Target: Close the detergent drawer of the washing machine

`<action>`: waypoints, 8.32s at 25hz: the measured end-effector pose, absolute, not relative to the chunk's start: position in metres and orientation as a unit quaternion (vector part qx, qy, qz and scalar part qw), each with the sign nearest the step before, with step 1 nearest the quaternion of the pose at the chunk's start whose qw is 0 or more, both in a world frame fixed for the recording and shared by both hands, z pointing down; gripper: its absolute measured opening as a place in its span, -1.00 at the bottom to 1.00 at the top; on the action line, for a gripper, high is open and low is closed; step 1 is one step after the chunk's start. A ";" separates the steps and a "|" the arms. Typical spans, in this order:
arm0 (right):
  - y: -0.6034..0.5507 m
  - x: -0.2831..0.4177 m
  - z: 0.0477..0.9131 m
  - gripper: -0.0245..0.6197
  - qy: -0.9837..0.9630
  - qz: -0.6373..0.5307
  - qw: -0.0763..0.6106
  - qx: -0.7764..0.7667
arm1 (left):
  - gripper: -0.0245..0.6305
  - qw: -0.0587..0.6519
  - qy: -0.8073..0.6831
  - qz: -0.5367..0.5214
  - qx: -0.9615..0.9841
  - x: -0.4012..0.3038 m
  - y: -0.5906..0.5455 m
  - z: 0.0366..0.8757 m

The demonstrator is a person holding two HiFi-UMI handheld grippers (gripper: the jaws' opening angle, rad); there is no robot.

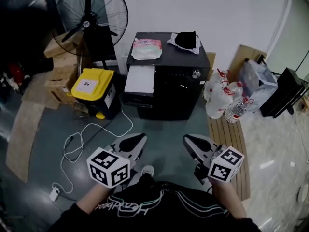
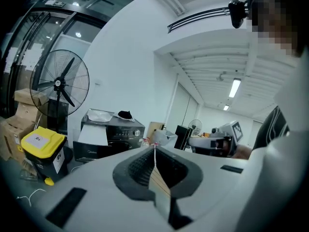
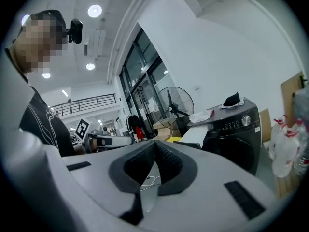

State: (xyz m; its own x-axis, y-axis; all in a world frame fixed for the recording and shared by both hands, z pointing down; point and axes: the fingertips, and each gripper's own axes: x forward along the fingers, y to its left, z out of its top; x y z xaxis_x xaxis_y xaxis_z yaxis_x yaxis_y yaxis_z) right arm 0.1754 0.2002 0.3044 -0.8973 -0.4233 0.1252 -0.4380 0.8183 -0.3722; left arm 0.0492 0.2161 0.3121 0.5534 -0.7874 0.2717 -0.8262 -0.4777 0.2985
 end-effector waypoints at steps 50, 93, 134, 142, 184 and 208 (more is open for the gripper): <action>-0.018 0.130 0.430 -0.84 -0.858 0.335 0.019 0.388 | -0.84 0.270 -0.511 0.161 0.800 -0.096 -0.072 0.531; -0.076 0.111 0.458 -0.84 -0.861 0.378 0.045 0.338 | -0.86 0.274 -0.530 0.131 0.792 -0.089 -0.087 0.515; -0.141 0.087 0.458 -0.84 -0.879 0.380 0.069 0.281 | -0.86 0.289 -0.563 0.117 0.765 -0.095 -0.116 0.518; -0.146 0.093 0.457 -0.84 -0.877 0.381 0.066 0.284 | -0.86 0.293 -0.567 0.115 0.761 -0.096 -0.121 0.518; -0.226 0.090 0.453 -0.84 -0.878 0.382 0.065 0.281 | -0.86 0.305 -0.594 0.083 0.740 -0.122 -0.259 0.503; -0.298 0.072 0.445 -0.84 -0.893 0.369 0.087 0.241 | -0.86 0.290 -0.610 0.082 0.733 -0.131 -0.308 0.500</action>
